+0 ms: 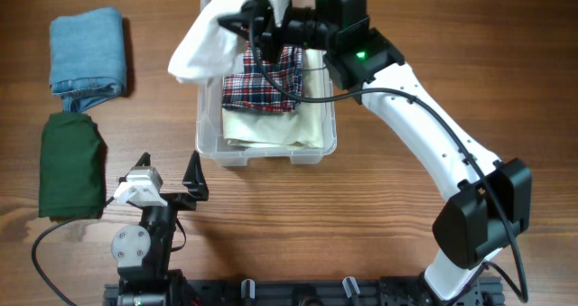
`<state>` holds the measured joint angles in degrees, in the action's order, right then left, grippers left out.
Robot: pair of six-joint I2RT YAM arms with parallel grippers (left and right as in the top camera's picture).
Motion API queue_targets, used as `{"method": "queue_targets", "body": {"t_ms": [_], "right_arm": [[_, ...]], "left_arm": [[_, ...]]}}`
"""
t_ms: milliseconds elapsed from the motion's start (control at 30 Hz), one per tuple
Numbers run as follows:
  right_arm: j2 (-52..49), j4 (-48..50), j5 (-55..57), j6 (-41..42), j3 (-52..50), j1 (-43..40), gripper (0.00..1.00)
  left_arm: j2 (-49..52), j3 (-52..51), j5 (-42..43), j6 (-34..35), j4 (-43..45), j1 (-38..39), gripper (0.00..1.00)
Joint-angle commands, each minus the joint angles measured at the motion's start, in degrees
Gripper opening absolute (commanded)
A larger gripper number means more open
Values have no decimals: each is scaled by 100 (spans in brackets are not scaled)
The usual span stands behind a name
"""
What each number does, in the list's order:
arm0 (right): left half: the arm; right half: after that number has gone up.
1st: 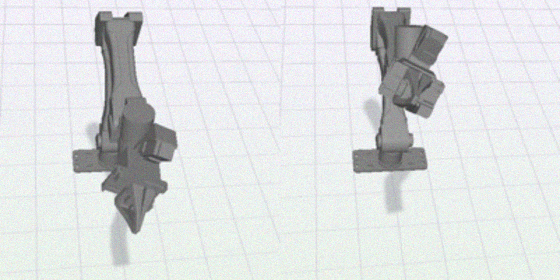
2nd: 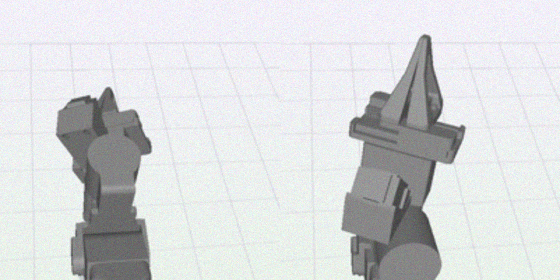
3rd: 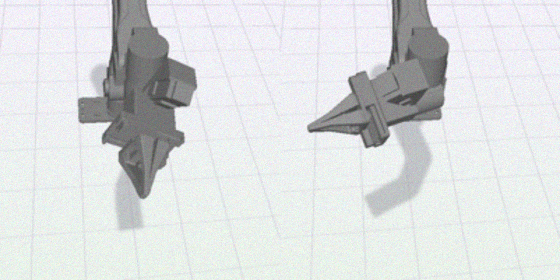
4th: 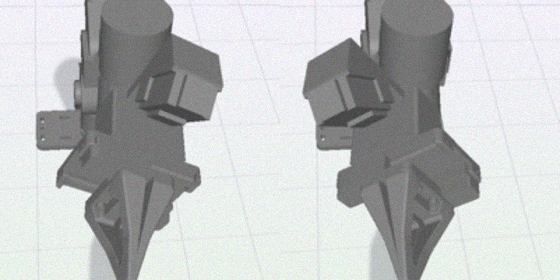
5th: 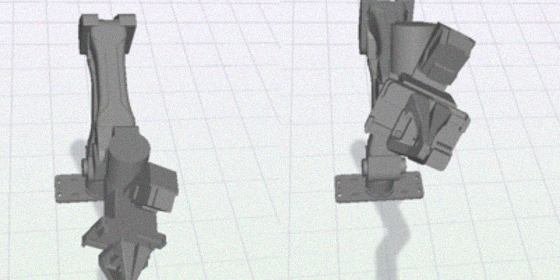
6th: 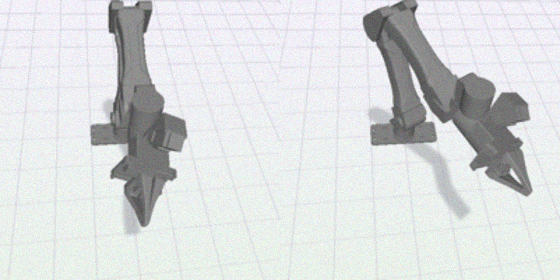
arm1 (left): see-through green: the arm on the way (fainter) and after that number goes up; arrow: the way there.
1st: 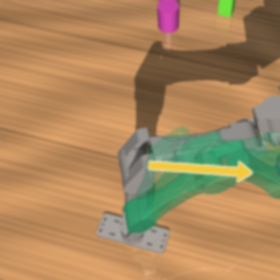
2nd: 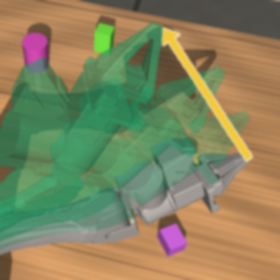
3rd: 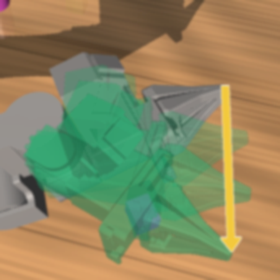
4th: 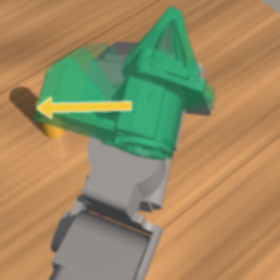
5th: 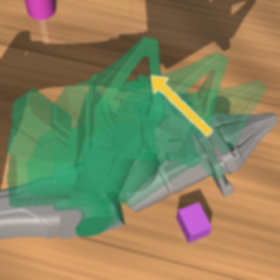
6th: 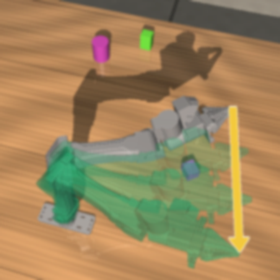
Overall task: Pack container
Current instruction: 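Lower the hanging white cloth onto the plaid cloth in the bin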
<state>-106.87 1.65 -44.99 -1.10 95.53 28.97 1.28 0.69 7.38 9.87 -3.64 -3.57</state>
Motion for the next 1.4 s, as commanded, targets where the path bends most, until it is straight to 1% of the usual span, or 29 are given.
{"method": "queue_targets", "body": {"t_ms": [0,267,533,800,1167,1367], "right_arm": [[11,245,-118,122,177,-166,4],[-391,728,-212,153,177,-264,4],[-1075,2081,-293,909,203,-282,4],[-1252,2135,-267,892,354,-387,4],[-1635,2065,-409,1029,354,-817,4],[-1661,1834,-393,855,352,-846,4]], "left_arm": [[2,-35,-17,-48,-9,-42,100],[2,-35,-17,-48,-9,-42,100],[2,-35,-17,-46,-9,-42,100],[2,-35,-17,-48,-9,-42,100],[2,-35,-17,-46,-9,-42,100],[2,-35,-17,-46,-9,-42,100]]}}
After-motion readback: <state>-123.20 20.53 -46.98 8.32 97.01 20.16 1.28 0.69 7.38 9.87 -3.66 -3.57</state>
